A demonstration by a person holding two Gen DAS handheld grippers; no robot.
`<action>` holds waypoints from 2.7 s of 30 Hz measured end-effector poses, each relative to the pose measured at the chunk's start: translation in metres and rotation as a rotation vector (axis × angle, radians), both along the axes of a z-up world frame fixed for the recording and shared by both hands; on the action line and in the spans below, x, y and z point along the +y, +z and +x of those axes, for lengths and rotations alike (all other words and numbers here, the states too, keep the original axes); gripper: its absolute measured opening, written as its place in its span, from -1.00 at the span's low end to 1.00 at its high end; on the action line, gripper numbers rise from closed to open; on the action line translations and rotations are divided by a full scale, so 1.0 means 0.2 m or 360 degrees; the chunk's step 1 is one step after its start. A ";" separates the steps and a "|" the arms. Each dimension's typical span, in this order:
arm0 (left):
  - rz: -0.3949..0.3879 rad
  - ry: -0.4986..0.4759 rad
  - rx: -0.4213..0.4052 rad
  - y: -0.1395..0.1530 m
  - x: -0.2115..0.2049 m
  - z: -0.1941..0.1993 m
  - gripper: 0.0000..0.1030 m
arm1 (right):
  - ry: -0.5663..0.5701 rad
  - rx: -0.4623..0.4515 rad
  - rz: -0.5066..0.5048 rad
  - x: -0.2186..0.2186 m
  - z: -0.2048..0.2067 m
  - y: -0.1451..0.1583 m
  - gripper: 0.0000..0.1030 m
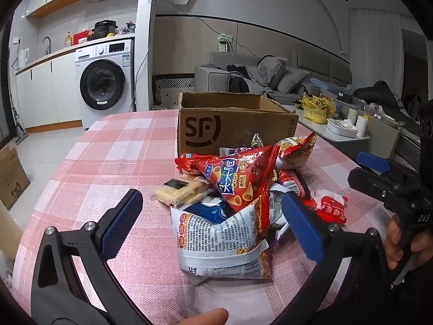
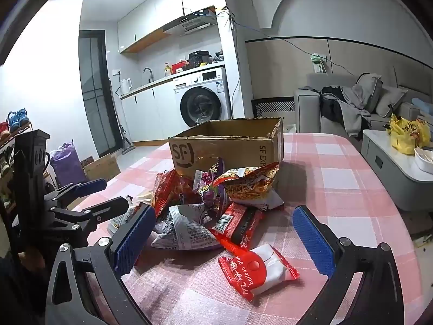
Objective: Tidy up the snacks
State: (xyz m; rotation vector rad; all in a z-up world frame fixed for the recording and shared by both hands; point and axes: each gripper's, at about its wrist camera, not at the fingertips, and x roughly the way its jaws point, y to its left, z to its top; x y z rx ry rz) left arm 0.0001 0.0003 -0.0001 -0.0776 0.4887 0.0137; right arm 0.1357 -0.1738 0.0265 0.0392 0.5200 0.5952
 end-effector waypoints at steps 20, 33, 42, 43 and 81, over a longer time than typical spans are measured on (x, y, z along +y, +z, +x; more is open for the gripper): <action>-0.0011 0.0001 0.0010 0.00 0.00 0.00 0.98 | 0.0012 -0.0004 -0.0009 0.00 0.01 0.00 1.00; -0.0012 0.0001 0.0010 0.00 0.00 0.00 0.98 | 0.0011 -0.0010 -0.0014 0.01 0.00 0.00 1.00; -0.0013 0.0001 0.0010 0.00 0.00 0.00 0.98 | 0.0015 -0.0014 -0.0012 0.01 -0.01 0.00 1.00; -0.0013 0.0002 0.0011 0.00 0.00 0.00 0.98 | 0.0016 -0.0013 -0.0012 0.01 -0.01 0.00 1.00; -0.0013 0.0002 0.0012 0.00 0.00 0.00 0.98 | 0.0017 -0.0006 -0.0014 0.00 0.00 -0.01 1.00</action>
